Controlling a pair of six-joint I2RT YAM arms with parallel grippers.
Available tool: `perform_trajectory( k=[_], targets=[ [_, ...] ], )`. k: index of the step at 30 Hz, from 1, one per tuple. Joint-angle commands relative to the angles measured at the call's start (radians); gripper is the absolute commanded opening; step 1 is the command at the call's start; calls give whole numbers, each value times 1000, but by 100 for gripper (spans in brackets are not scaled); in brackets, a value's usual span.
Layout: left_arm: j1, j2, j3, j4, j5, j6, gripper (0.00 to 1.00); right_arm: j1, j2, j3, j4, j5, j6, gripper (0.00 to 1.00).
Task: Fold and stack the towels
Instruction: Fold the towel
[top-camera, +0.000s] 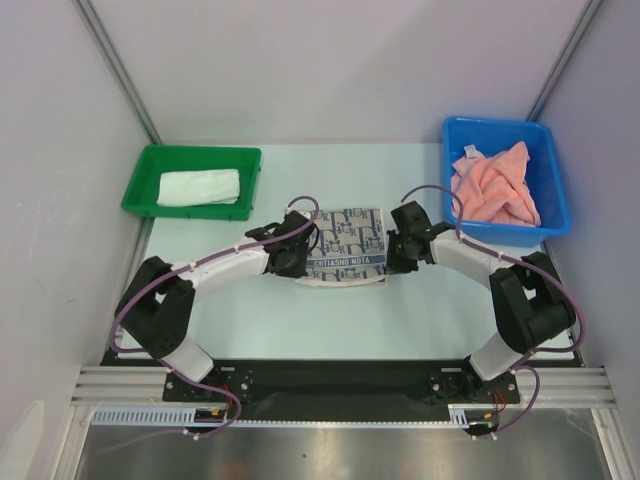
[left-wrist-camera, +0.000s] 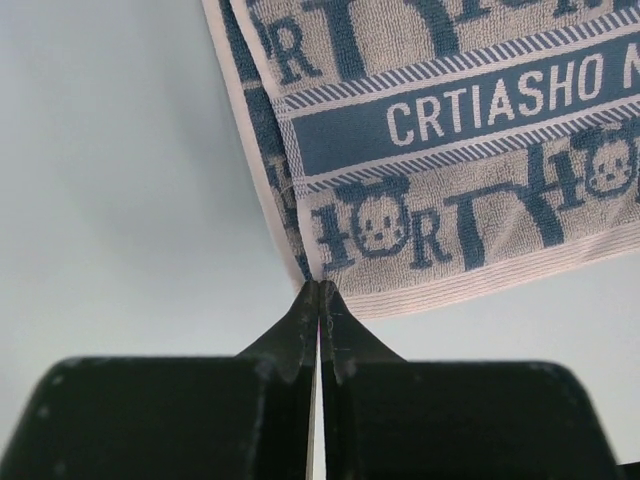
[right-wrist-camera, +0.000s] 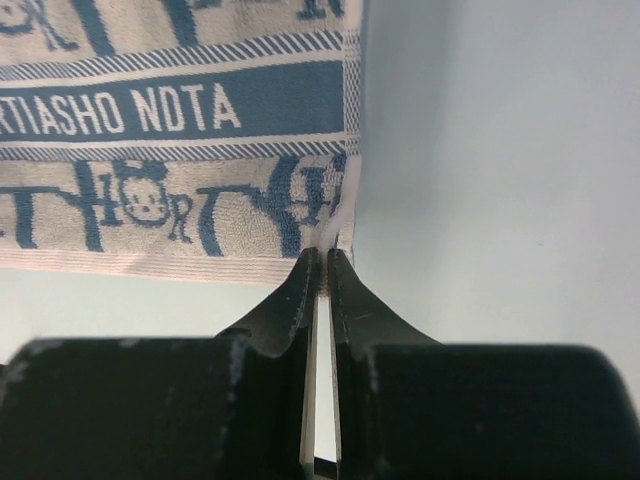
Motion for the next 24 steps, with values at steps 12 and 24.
perform_trajectory(
  k=[12, 24],
  targets=[
    [-7, -29, 32, -34, 13, 41, 0, 6, -58, 1, 13, -49, 7, 0],
    [-7, 2, 30, -3, 72, 36, 0, 14, -63, -18, 48, -72, 9, 0]
  ],
)
